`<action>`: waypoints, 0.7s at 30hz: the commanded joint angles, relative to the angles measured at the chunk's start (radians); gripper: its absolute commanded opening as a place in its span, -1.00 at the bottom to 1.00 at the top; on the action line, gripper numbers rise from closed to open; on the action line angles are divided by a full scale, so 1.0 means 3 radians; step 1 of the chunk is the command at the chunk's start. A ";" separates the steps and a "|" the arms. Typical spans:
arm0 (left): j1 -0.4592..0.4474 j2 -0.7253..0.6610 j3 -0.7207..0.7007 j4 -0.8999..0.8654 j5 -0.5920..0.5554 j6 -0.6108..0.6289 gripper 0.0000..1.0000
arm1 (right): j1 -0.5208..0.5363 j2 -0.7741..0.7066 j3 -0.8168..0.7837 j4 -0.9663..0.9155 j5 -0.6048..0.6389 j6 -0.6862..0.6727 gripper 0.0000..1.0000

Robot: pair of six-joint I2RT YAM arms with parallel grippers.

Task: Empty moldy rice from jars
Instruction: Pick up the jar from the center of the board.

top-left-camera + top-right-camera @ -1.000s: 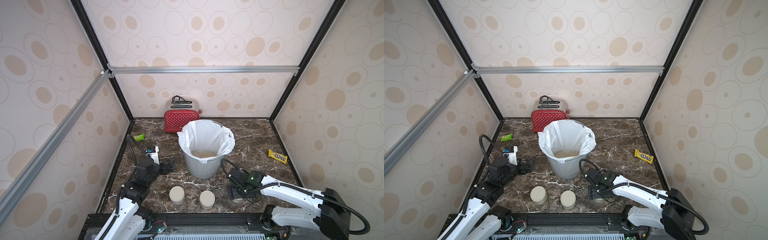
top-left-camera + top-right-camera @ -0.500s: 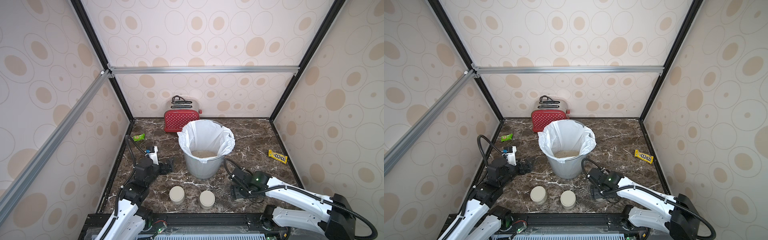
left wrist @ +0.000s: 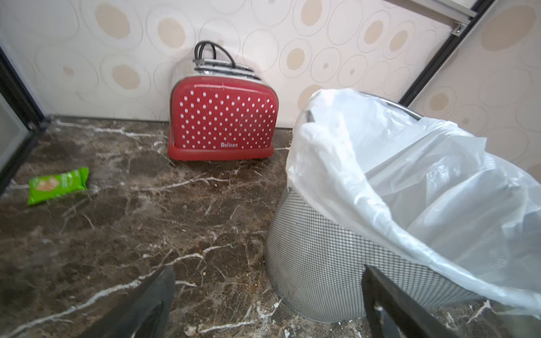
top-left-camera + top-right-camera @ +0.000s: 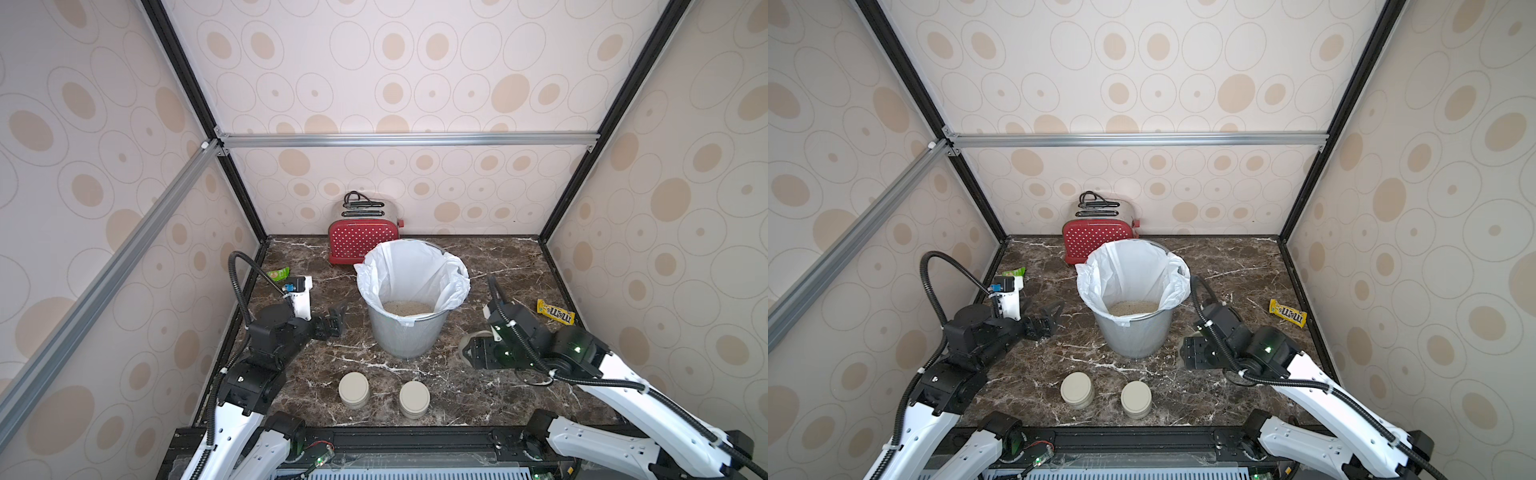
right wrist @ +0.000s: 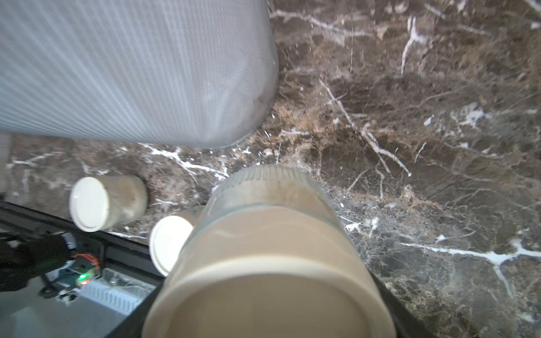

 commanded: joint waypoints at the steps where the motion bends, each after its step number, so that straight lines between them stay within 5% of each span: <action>1: -0.0023 0.0010 0.0339 -0.0257 0.0132 0.0513 0.98 | -0.0089 -0.0054 0.0467 -0.0263 -0.0105 -0.0297 0.08; 7: -0.0022 0.0256 0.0696 -0.0191 0.0864 0.0837 0.98 | -0.0136 0.0225 0.1299 -0.0240 -0.0408 -0.0609 0.05; 12: -0.0034 0.0297 0.0711 -0.0074 0.1601 0.0893 0.98 | -0.0134 0.0394 0.1503 0.0044 -0.0905 -0.0745 0.05; 17: -0.0217 0.0169 0.0655 -0.0061 0.1836 0.0973 0.98 | -0.0131 0.0595 0.1587 0.0305 -0.1403 -0.0798 0.02; 21: -0.0663 0.0265 0.0715 -0.0149 0.1757 0.1086 0.98 | -0.0136 0.0795 0.1687 0.0444 -0.1762 -0.0835 0.03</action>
